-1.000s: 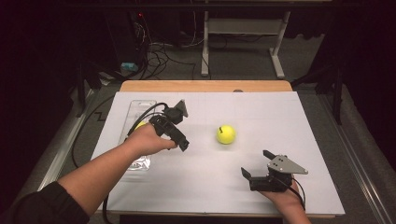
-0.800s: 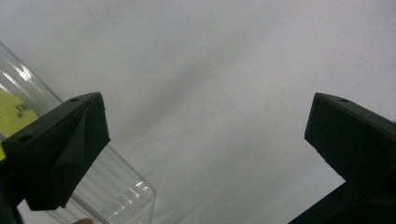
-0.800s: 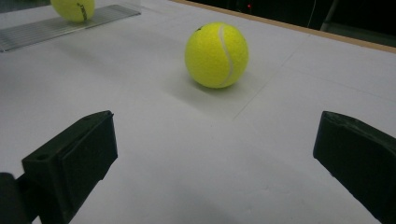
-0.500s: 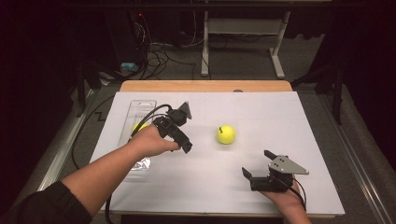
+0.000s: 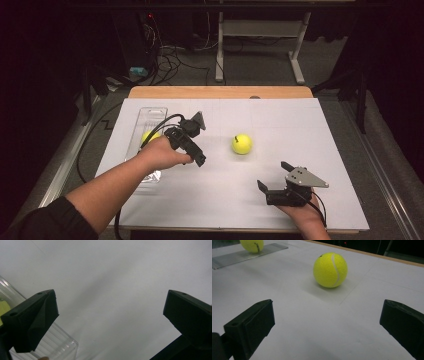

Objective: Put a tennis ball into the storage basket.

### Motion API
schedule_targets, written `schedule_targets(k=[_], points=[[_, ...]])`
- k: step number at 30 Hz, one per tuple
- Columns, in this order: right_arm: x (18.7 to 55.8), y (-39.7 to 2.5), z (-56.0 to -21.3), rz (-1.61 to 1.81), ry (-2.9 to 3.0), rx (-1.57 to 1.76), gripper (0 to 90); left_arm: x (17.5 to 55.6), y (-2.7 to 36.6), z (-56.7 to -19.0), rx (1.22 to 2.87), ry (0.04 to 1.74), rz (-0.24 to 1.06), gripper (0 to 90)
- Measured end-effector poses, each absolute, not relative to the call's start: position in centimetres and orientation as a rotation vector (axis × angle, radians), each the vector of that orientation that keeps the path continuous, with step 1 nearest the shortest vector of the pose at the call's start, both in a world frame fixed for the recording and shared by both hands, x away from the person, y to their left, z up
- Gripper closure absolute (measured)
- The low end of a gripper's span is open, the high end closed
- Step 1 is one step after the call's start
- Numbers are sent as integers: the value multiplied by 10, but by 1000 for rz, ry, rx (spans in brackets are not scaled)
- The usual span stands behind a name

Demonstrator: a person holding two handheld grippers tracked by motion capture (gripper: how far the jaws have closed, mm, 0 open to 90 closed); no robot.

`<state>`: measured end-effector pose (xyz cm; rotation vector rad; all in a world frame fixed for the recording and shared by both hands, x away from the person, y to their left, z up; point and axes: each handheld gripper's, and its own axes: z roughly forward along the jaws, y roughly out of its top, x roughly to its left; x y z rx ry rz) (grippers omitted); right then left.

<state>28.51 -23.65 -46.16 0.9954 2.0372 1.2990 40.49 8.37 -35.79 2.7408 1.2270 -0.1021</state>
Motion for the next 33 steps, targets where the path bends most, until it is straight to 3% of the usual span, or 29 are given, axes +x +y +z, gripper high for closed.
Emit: schedule_targets(k=[33], points=[[317, -212, -449, 1278, 2033, 976, 0, 399, 87, -356, 2739, 1213, -128, 6]])
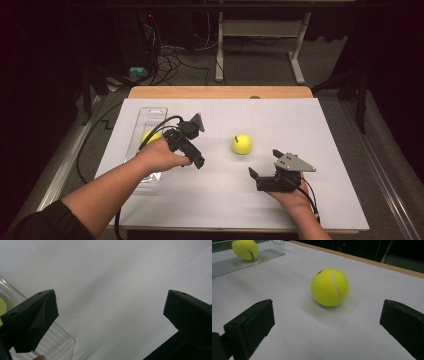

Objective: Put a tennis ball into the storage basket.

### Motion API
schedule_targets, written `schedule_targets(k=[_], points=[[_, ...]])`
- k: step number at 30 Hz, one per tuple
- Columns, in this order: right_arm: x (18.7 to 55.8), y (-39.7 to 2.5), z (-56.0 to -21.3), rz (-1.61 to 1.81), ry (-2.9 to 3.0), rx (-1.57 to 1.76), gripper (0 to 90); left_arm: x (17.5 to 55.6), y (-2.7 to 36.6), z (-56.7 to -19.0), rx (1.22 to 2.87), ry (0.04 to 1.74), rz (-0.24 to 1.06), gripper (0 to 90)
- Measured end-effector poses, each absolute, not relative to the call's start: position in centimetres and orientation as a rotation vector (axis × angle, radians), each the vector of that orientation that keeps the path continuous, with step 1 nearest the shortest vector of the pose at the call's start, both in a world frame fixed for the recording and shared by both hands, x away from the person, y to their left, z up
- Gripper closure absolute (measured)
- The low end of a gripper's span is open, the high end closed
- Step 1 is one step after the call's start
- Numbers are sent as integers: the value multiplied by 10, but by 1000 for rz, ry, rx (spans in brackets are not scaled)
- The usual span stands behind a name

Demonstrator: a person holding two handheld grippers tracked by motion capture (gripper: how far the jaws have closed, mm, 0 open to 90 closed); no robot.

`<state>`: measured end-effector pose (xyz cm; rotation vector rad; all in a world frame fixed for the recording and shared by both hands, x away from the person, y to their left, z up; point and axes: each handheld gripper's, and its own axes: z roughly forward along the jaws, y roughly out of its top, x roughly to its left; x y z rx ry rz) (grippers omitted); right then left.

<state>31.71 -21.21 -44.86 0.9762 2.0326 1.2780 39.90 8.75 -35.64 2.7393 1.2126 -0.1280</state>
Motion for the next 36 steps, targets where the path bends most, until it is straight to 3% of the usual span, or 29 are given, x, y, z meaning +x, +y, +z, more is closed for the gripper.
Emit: schedule_targets(k=[36], points=[[376, -182, -456, 1190, 2089, 1051, 1, 397, 89, -355, 2734, 1196, -132, 6]])
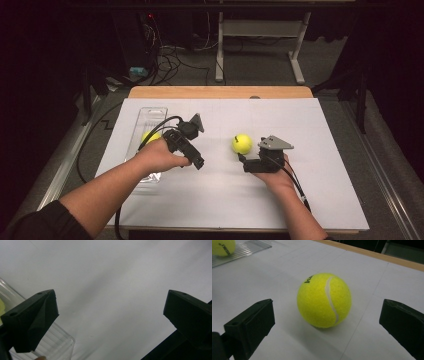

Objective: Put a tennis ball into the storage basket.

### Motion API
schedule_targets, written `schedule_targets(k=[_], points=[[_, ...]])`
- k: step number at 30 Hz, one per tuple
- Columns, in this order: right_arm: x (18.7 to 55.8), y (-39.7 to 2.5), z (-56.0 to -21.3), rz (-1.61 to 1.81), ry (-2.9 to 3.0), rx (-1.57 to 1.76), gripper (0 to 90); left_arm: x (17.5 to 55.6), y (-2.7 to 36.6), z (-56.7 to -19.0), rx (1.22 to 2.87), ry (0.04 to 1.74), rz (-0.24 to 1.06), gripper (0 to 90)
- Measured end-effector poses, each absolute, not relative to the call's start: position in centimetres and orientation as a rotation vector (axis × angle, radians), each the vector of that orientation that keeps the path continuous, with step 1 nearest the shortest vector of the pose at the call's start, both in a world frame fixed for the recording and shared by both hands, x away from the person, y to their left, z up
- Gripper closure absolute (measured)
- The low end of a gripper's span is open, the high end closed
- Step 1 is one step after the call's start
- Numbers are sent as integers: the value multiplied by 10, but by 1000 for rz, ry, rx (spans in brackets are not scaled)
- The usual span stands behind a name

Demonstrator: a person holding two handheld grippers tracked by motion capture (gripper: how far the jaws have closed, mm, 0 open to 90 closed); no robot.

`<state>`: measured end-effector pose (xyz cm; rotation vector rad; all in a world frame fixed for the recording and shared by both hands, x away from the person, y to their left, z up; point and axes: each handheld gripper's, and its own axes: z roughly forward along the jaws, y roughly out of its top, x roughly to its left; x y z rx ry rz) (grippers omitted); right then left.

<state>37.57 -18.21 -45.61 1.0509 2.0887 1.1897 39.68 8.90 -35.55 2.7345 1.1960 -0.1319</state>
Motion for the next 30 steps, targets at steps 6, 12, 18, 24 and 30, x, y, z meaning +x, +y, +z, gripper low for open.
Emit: schedule_targets(k=[6, 12, 18, 24, 30], points=[[387, -175, -458, 1168, 2110, 1068, 7, 397, 89, -356, 2735, 1192, -134, 6], [397, -167, -460, 1148, 2136, 1081, 25, 398, 88, -357, 2738, 1191, -138, 7], [405, -162, -463, 1124, 2160, 1099, 54, 398, 88, -358, 2738, 1188, -146, 7], [411, -160, -465, 1112, 2178, 1125, 107, 396, 87, -359, 2739, 1186, -145, 7], [414, -160, -469, 1104, 2192, 1147, 160, 397, 88, -359, 2740, 1184, -150, 7]])
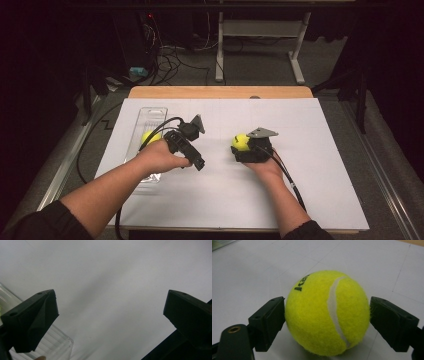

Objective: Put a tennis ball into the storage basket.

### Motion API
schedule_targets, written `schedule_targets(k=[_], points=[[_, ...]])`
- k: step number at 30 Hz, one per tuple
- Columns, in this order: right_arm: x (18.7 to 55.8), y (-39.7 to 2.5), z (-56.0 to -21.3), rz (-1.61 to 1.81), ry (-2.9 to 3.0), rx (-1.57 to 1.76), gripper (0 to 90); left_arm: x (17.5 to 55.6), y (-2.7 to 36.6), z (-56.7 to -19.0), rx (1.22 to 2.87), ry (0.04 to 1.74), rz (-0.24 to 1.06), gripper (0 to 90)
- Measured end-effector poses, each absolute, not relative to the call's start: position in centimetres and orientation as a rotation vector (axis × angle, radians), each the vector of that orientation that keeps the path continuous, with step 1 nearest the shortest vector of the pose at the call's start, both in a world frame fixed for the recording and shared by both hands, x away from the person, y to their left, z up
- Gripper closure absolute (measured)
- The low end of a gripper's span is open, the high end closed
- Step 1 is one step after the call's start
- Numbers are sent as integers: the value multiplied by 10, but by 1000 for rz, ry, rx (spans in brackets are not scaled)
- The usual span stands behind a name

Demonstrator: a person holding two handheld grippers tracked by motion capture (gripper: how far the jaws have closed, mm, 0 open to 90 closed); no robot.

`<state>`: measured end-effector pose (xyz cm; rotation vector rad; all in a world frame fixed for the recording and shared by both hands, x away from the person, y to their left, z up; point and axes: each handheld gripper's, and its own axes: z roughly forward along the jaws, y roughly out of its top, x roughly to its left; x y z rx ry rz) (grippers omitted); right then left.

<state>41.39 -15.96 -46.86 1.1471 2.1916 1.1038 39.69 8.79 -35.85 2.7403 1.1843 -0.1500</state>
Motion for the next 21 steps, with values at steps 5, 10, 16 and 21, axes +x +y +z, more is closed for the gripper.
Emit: schedule_targets(k=[5, 10, 16, 21], points=[[415, -159, -469, 1096, 2200, 1149, 208, 397, 88, -358, 2735, 1186, -144, 6], [415, -158, -470, 1089, 2212, 1141, 253, 397, 89, -358, 2735, 1187, -142, 6], [414, -157, -470, 1082, 2208, 1128, 266, 397, 90, -357, 2735, 1185, -149, 7], [413, -157, -469, 1084, 2207, 1124, 270, 397, 89, -358, 2734, 1185, -145, 7]])
